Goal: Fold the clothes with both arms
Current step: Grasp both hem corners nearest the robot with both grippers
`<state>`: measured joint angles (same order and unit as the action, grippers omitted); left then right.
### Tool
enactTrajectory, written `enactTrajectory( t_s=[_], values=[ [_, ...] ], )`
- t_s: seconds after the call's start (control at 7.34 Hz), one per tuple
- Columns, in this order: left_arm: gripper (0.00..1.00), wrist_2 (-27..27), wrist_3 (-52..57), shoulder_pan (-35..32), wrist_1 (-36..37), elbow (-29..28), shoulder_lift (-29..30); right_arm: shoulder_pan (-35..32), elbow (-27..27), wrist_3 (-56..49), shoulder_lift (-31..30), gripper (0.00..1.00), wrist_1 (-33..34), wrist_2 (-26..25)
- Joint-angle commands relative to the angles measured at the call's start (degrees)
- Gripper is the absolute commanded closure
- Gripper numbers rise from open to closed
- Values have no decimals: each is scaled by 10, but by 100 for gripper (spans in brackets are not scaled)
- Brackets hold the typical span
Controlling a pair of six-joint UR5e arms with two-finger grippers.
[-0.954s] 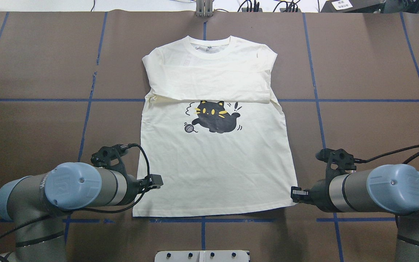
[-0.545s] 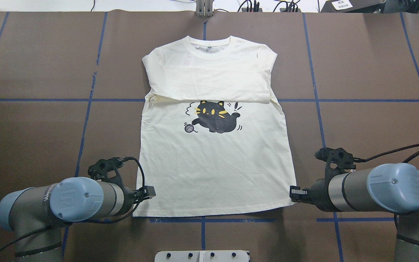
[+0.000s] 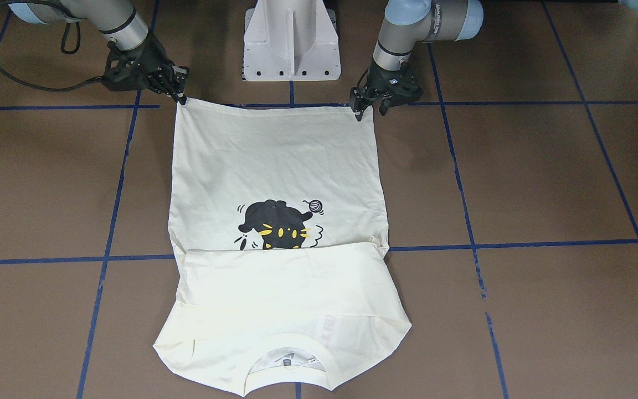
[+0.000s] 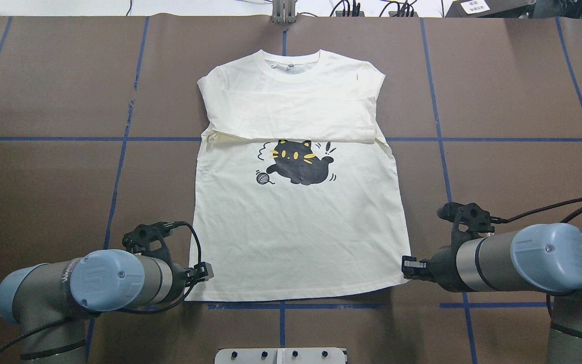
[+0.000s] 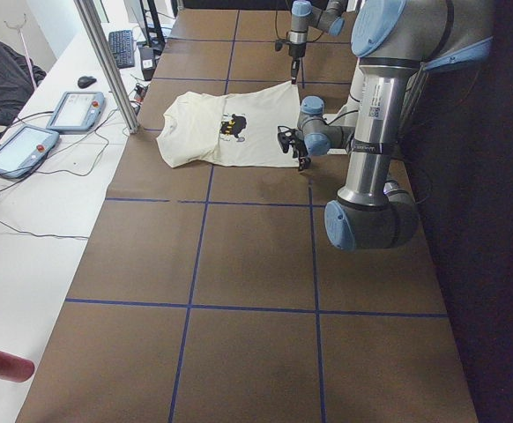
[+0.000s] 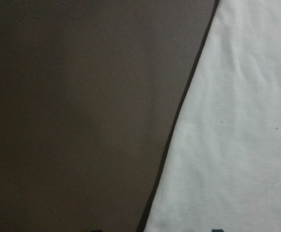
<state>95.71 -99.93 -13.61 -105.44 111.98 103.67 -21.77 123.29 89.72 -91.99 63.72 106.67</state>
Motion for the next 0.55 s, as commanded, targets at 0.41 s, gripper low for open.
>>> enactTrajectory(
  t_s=[0.41],
  values=[
    [69,2,3,1,1,4,0,-14,-1,-2,0,100,0,20]
  ],
)
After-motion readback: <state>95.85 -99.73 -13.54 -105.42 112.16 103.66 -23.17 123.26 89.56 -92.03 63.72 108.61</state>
